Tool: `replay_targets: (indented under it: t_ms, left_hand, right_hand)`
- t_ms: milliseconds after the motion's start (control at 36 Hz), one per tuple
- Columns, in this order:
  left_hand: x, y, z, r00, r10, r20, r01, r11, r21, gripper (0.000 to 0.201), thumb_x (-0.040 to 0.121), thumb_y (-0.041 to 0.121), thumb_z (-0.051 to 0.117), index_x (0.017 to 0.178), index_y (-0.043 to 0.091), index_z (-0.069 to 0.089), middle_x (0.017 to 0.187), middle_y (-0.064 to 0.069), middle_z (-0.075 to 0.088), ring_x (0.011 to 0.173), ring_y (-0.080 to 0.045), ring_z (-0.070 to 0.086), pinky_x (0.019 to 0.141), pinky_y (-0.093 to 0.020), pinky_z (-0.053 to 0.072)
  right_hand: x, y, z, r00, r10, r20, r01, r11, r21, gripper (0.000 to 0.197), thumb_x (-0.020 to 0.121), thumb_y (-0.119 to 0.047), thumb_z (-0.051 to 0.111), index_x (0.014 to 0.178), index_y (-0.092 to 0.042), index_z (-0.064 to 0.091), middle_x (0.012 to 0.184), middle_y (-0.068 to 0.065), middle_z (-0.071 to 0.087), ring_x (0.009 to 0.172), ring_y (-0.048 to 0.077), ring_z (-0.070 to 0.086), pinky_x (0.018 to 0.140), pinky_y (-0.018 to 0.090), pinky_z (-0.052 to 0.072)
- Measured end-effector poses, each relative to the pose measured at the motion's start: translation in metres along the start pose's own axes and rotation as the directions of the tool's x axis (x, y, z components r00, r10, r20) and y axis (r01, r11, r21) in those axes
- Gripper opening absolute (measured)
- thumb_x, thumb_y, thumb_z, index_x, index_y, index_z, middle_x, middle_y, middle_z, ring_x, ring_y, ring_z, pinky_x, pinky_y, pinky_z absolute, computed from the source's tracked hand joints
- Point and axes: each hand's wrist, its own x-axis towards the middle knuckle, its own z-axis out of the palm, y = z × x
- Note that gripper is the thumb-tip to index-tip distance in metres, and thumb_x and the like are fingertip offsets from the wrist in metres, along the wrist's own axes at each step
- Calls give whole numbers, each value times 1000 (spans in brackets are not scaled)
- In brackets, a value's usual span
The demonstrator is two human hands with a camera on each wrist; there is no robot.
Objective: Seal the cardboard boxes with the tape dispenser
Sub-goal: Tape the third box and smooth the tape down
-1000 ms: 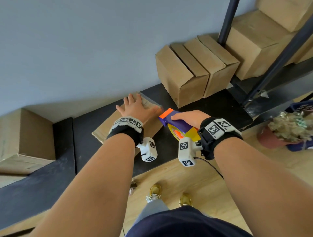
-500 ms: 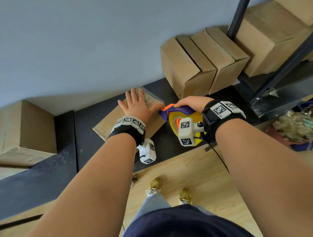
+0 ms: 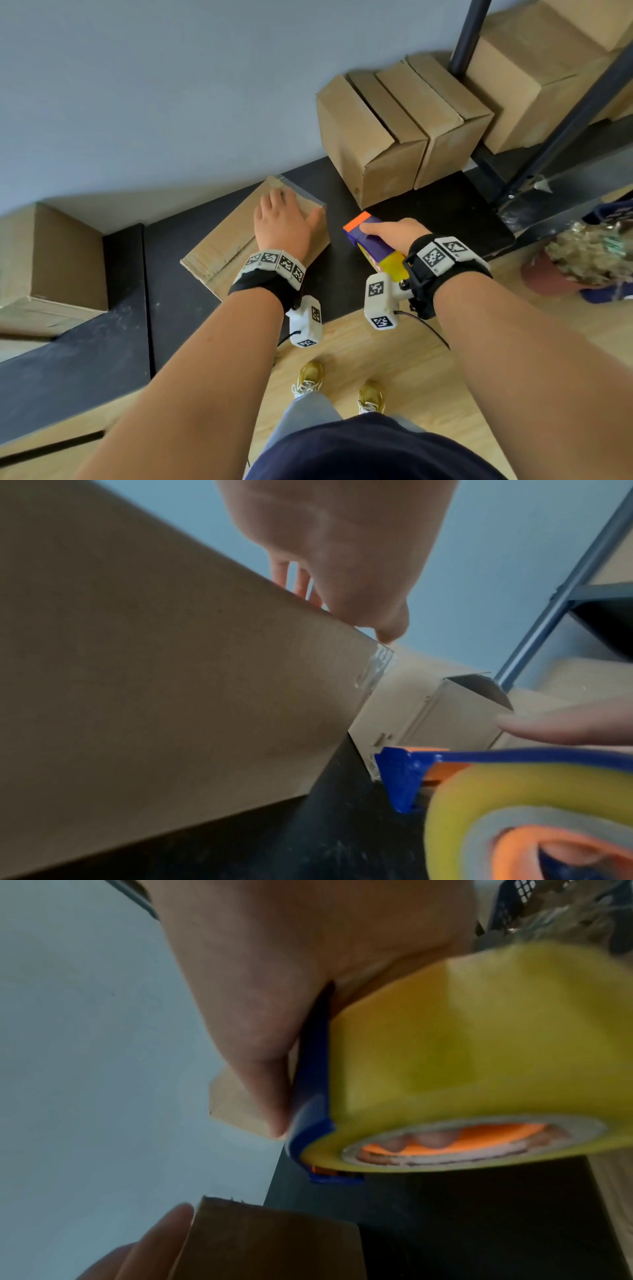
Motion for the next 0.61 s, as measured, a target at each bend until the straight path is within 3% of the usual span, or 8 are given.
replay_targets:
  t_ms: [83,139,194,250,389,444,528,611]
  left_hand:
    - [-5,-1,6,1000,5,-7,-5,1000,16,72,89,63,40,135,8,40,135,-10,44,125,-29,40,107,-39,33]
    - [-7,-6,9,999,44,-20,-43,999,31,72,89,59,43,139,7,36,138,-10,41,129,-29,37,111,-40,29]
    - [-6,-12,10,997,81,-13,-80,996,34,73,91,57,42,143,8,32,145,-11,36,136,-29,30,115,-42,22]
    - [-6,-21,9,995,96,20,-97,995,24,74,93,57,39,148,10,25,153,-9,27,143,-28,19,118,-42,13]
    - [-3,-45,7,987,135,82,-137,990,21,77,95,57,35,153,12,12,160,-5,12,148,-23,6,120,-42,7]
    - [-1,-52,6,983,148,110,-148,989,-6,78,95,56,38,154,13,11,160,-4,10,148,-22,3,120,-42,5]
    - [2,-58,7,980,162,119,-158,986,-46,79,94,55,42,154,14,12,160,-3,11,148,-22,3,120,-42,4]
    - [3,-61,8,980,165,109,-158,985,-76,79,93,56,43,153,14,14,160,-3,13,148,-22,5,120,-43,4]
  right_hand:
    - [-1,-4,4,1000,-4,7,5,1000,-23,46,86,-43,68,113,-10,51,110,10,57,97,25,56,80,32,39]
    - [-1,-6,9,999,-20,33,22,997,-71,44,84,-40,66,111,-7,55,108,11,59,93,24,58,73,31,40]
    - [-1,-7,13,997,-48,59,55,991,-124,35,82,-39,65,99,-10,58,100,11,60,83,22,56,64,30,37]
    - [1,-7,20,994,-79,76,92,979,-181,30,83,-38,65,91,-11,57,95,10,60,80,22,56,66,31,39]
    - [7,-11,45,987,-155,49,162,916,-367,35,90,-37,65,108,-9,54,96,7,58,94,25,59,80,33,45]
    - [13,-12,55,977,-207,45,206,878,-432,39,92,-38,63,119,-11,52,89,2,55,97,25,59,82,34,45]
    - [26,-8,69,948,-320,-1,276,820,-501,48,92,-39,64,132,-21,45,74,0,55,79,23,58,74,32,44]
    - [36,-7,78,914,-404,-43,323,786,-527,73,88,-37,67,146,-40,21,70,-1,59,62,16,55,64,30,42]
